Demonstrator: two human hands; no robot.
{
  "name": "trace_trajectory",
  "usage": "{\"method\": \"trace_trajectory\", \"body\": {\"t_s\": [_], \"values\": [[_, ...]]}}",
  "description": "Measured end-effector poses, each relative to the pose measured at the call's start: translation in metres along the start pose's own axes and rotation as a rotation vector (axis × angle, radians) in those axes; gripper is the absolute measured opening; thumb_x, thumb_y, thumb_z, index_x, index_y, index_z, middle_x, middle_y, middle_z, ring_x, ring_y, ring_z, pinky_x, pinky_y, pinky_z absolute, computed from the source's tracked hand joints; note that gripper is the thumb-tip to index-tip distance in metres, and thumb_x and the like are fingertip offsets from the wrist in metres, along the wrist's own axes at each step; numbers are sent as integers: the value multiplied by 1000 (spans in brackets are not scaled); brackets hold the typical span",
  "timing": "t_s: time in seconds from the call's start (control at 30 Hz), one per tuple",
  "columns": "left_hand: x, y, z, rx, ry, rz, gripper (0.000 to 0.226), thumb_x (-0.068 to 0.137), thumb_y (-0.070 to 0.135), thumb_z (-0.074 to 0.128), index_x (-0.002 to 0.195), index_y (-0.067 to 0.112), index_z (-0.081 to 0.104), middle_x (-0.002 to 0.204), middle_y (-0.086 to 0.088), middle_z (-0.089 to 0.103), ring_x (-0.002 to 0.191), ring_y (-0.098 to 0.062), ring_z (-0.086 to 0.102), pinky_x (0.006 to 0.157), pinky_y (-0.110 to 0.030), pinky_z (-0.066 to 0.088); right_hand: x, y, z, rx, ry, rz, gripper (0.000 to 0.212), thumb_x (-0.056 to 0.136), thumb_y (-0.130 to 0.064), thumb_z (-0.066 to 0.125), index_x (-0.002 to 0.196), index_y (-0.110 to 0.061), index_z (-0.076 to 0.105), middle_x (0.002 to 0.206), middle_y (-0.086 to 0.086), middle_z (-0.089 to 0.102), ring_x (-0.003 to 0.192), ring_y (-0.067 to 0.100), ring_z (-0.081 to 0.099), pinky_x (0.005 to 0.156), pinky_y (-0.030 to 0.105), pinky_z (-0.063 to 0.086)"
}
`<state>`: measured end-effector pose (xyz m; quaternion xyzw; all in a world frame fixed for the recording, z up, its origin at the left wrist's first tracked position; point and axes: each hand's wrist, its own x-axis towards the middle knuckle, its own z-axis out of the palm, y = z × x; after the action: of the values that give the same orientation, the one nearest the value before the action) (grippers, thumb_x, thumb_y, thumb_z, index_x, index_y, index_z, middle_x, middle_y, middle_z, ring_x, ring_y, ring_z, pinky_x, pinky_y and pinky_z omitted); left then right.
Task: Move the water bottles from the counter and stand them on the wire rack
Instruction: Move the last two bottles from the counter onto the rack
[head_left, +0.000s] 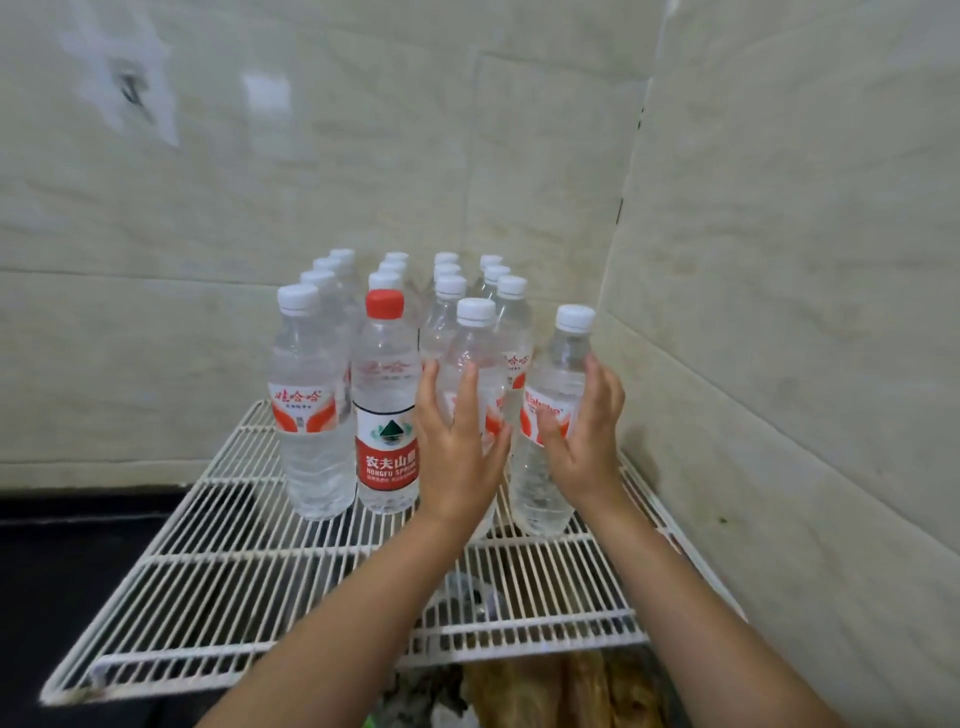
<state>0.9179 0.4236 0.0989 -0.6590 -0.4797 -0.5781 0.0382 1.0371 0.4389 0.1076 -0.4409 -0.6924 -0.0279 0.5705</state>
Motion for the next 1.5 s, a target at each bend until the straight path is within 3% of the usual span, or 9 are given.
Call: {"method": "trace_trajectory", "body": {"t_s": [0.17,0.4,0.53,0.63,0.8,1.0,1.23,1.37,1.5], "values": [[-2,1,-2,43,-84,-26,81,70,26,76,126,33,18,144,-29,17,133,-42,24,100,-39,29,0,2,2,30,-21,-8,69,83,-38,43,129,12,31,125,39,33,119,21,30,98,35,29],[35,7,-40,-27,-127,-39,55,90,26,42,139,8,26,141,-14,36,129,-25,35,102,-31,27,15,-6,-18,0,41,58,64,76,-46,44,115,5,50,112,25,54,102,37,52,89,29,35],[88,11,-57,-145,-542,-37,55,93,8,40,142,18,19,152,-1,23,138,-15,22,108,-21,19,61,-24,-34,-128,31,178,52,89,-43,45,121,-2,47,111,18,58,102,32,54,76,31,37],[106,14,-66,-110,-676,40,48,90,0,44,135,15,38,145,-3,37,132,-14,33,96,-11,24,94,-39,-37,-484,-294,219,52,89,-56,36,102,-11,58,89,9,62,87,29,57,58,25,33],[111,8,-73,31,-582,65,45,84,14,61,127,12,50,129,-8,55,104,-12,53,85,-19,39,114,-54,-40,-697,-584,136,40,89,-40,49,93,-3,61,96,14,64,78,24,49,48,25,30],[109,13,-62,199,-360,-60,50,76,32,69,117,10,53,118,-12,55,98,-25,56,74,-26,37,124,-62,-56,-506,-864,77,33,91,-21,49,123,-15,50,135,5,49,122,21,45,89,24,32],[115,19,-58,290,-531,-6,48,84,31,59,125,10,46,124,-12,55,110,-26,53,78,-29,40,119,-61,-60,-378,-749,193,35,85,-30,59,115,-13,53,104,8,55,71,15,54,59,22,44],[120,22,-66,261,-657,10,43,84,19,58,125,10,48,123,-12,57,110,-26,53,80,-27,39,114,-59,-58,-446,-767,126,31,84,-25,59,111,-9,56,106,8,58,92,25,55,73,31,44],[122,24,-69,250,-662,10,37,84,17,59,119,9,53,120,-11,60,106,-24,54,76,-25,35,112,-60,-61,-390,-710,217,29,85,-32,58,108,-15,57,95,4,54,69,15,52,51,22,44]]}}
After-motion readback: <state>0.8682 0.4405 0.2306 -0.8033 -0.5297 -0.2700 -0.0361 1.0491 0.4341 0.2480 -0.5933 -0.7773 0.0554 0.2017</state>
